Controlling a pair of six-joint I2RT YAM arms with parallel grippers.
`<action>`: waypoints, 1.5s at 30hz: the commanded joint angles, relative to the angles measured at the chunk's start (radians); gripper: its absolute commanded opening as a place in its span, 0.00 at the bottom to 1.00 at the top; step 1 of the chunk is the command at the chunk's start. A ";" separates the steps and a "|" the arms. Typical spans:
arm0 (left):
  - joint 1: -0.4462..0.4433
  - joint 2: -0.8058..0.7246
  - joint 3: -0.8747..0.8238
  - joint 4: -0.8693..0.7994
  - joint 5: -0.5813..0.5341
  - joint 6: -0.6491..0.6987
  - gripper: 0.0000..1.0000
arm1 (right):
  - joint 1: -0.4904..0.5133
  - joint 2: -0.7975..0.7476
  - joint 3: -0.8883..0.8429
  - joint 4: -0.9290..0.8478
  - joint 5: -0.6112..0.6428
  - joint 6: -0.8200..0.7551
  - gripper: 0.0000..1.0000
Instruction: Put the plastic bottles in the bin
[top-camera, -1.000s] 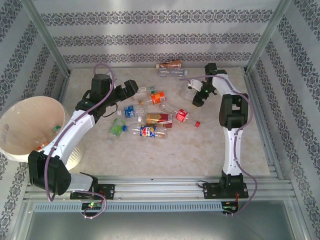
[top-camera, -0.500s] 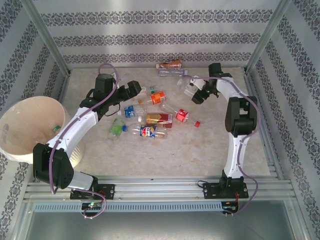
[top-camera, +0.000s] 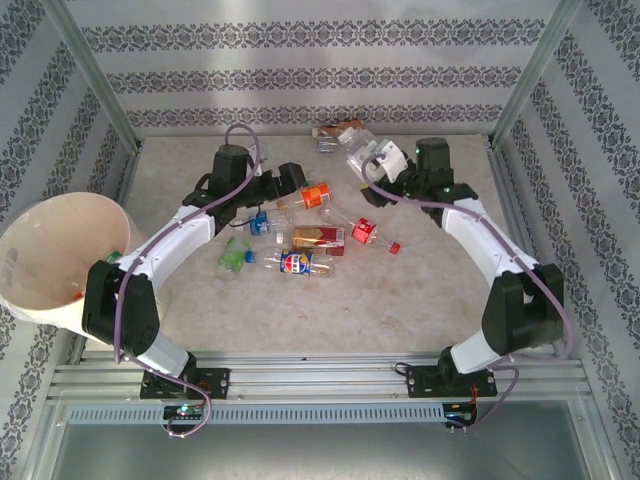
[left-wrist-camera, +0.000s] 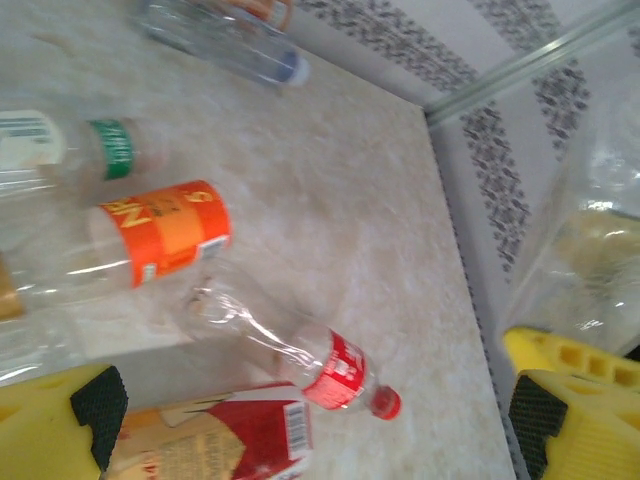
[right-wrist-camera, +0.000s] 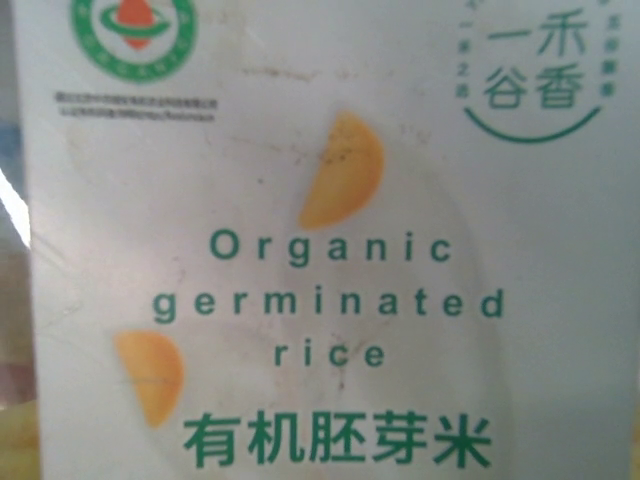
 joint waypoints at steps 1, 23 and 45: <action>-0.041 -0.008 0.051 0.075 0.069 0.061 1.00 | 0.049 -0.048 -0.069 0.179 0.015 0.249 0.54; -0.052 -0.029 -0.057 0.437 0.172 -0.033 1.00 | 0.278 0.003 -0.048 0.196 0.061 0.517 0.57; -0.050 0.005 -0.067 0.544 0.199 -0.047 1.00 | 0.255 0.080 -0.001 0.194 -0.102 0.594 0.57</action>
